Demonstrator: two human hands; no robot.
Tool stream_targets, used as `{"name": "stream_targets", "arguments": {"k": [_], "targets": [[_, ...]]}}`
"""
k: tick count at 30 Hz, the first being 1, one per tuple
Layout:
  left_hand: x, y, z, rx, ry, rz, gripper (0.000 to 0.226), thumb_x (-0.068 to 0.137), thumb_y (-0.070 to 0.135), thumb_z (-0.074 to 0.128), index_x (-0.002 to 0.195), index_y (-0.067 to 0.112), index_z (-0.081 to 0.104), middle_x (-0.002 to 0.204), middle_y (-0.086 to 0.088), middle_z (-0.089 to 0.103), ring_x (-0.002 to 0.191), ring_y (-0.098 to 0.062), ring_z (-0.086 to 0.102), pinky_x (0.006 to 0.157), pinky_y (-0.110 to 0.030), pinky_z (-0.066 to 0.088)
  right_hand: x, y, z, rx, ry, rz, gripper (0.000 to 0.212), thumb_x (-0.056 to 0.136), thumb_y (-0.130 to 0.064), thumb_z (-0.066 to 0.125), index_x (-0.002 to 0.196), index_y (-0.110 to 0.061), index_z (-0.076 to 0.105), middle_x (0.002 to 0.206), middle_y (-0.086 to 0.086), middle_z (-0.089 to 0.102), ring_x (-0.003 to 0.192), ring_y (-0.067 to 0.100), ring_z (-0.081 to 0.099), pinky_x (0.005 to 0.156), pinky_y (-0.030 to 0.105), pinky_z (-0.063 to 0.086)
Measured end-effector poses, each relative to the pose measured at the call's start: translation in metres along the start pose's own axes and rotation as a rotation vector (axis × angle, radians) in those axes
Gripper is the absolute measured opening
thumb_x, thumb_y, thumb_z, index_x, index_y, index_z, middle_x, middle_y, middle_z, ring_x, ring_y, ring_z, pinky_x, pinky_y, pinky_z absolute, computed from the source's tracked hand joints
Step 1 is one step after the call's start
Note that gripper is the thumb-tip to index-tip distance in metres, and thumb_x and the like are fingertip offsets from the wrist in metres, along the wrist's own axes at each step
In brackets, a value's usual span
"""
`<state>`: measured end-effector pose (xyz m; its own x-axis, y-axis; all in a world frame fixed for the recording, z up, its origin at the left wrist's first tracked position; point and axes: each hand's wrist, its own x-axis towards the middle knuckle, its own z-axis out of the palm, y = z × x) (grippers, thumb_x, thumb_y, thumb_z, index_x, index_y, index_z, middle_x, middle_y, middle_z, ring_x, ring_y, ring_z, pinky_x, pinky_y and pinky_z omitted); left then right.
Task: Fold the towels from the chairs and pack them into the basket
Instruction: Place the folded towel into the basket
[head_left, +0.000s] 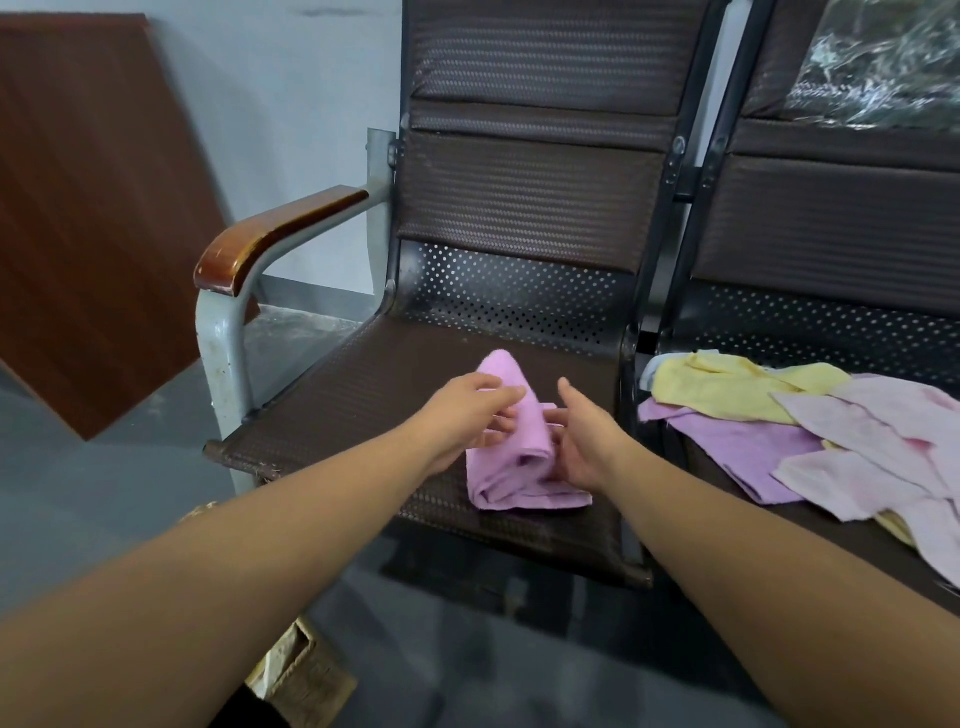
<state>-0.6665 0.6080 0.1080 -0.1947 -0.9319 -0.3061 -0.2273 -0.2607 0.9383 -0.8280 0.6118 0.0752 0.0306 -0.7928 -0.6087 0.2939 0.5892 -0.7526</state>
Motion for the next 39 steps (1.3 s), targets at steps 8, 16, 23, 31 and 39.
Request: {"name": "stream_targets", "arguments": {"k": [8,16,23,31,39], "targets": [[0.026,-0.031,-0.008,0.258,0.174,-0.161,0.01,0.092,0.022,0.059,0.089,0.012,0.06,0.095,-0.009,0.063,0.087,-0.021,0.06,0.07,-0.032,0.053,0.003,0.003,-0.007,-0.371,0.284,-0.154,0.026,0.085,-0.013,0.069,0.106,0.001,0.065,0.101,0.016,0.068,0.089,0.03,0.066,0.078,0.038,0.057],[0.049,-0.048,0.005,-0.068,0.125,-0.31,0.049,0.09,0.024,0.069,0.13,0.001,0.052,0.121,-0.016,0.064,0.099,-0.028,0.069,0.079,-0.038,0.061,0.014,0.007,-0.014,-0.46,0.297,-0.004,0.035,0.085,-0.003,0.051,0.119,0.003,0.056,0.096,0.018,0.061,0.079,0.028,0.061,0.065,0.031,0.048],[0.056,-0.048,0.009,0.004,0.176,-0.365,0.043,0.079,0.051,0.076,0.083,0.011,0.061,0.061,-0.002,0.047,0.05,-0.015,0.039,0.047,-0.026,0.034,0.017,0.01,-0.029,-0.226,0.195,0.003,0.059,0.092,-0.054,0.062,0.118,-0.001,0.06,0.11,0.015,0.071,0.098,0.034,0.07,0.094,0.046,0.056],[0.027,-0.024,-0.001,-0.45,0.036,-0.161,0.034,0.085,0.019,0.068,0.118,0.01,0.061,0.114,-0.016,0.072,0.103,-0.032,0.07,0.092,-0.052,0.056,-0.002,0.008,0.001,-0.144,0.067,-0.058,0.051,0.094,-0.055,0.059,0.113,-0.009,0.065,0.112,0.01,0.072,0.102,0.03,0.068,0.095,0.048,0.055],[-0.046,0.005,-0.086,-0.622,0.1,0.011,0.029,0.092,0.019,0.054,0.117,0.007,0.062,0.102,-0.014,0.073,0.096,-0.029,0.069,0.086,-0.043,0.054,-0.043,-0.004,0.082,-0.269,-0.04,-0.47,0.025,0.089,-0.033,0.072,0.079,-0.011,0.065,0.084,0.003,0.066,0.082,0.019,0.056,0.072,0.033,0.039]]}}
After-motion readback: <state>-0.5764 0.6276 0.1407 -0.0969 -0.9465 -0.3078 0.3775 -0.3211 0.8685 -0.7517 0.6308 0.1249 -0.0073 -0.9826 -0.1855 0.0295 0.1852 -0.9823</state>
